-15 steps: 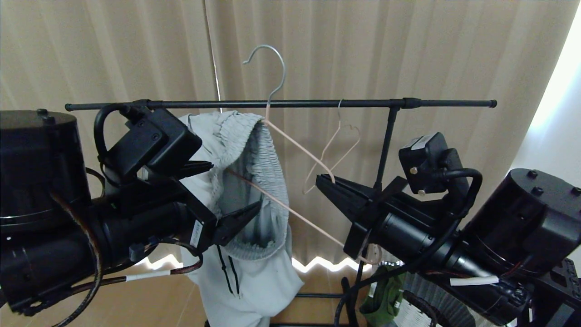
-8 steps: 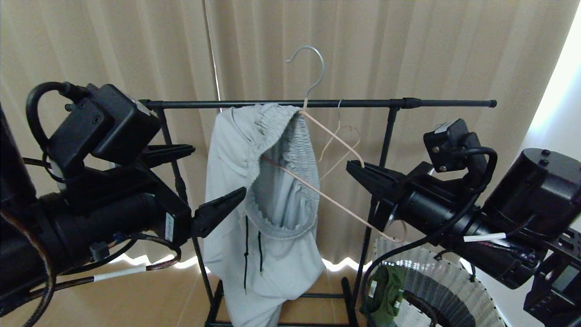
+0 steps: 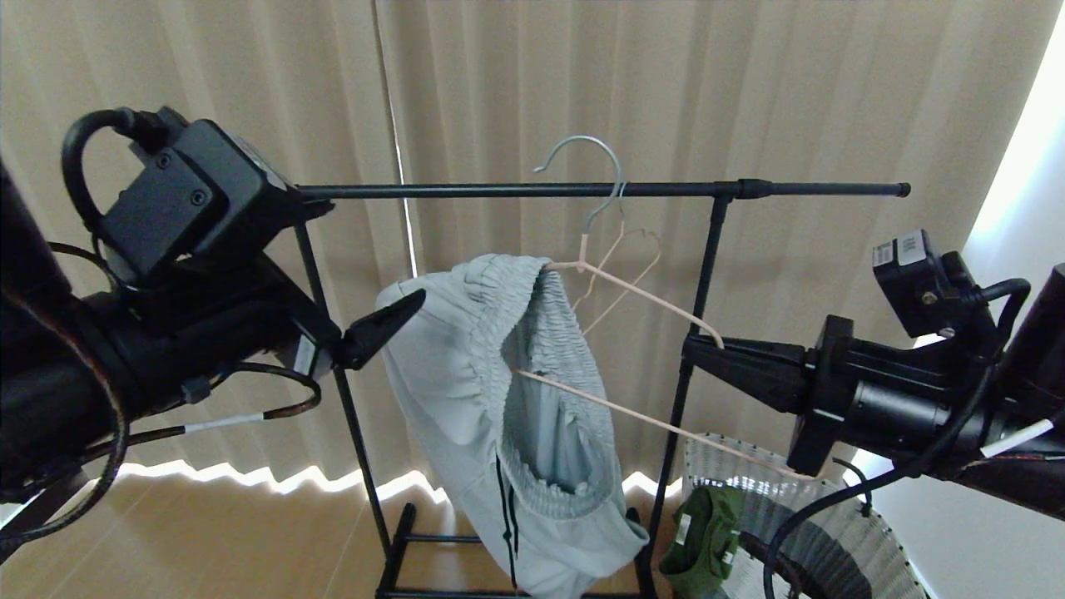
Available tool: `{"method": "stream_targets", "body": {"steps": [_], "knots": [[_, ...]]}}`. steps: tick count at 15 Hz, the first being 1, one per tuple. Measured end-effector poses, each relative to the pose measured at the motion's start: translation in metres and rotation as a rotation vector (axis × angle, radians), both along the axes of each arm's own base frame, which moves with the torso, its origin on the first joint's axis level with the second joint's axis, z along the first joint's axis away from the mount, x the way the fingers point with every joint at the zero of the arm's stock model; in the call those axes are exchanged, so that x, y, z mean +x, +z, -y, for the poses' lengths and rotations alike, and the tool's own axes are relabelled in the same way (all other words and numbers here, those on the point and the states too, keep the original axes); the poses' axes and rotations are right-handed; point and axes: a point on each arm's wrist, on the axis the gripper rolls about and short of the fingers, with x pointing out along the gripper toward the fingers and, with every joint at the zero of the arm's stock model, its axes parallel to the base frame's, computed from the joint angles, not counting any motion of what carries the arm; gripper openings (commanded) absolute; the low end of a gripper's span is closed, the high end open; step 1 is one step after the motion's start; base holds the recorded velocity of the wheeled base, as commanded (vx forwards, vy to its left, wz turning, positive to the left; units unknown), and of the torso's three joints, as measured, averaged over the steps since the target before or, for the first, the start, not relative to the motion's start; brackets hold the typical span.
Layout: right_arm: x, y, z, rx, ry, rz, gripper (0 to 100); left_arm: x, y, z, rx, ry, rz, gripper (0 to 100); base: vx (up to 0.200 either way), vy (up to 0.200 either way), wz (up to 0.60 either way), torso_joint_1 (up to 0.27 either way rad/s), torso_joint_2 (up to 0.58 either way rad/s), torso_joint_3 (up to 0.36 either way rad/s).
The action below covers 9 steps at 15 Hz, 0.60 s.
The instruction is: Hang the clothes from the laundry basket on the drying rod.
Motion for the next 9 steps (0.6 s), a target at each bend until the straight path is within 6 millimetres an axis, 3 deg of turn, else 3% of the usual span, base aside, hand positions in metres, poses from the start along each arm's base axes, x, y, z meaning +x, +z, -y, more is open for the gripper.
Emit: {"method": "stream_targets", "body": {"steps": [4, 9], "knots": [[-0.005, 0.001, 0.003, 0.008, 0.041, 0.006, 0, 0.019, -0.016, 0.008, 0.070, -0.119, -0.020, 100, 0.000, 0.000, 0.00, 0.000, 0.00, 0.000], [-0.009, 0.000, 0.003, 0.010, 0.116, 0.001, 0, 0.039, -0.016, 0.021, 0.067, -0.220, -0.027, 100, 0.000, 0.000, 0.00, 0.000, 0.00, 0.000]]}}
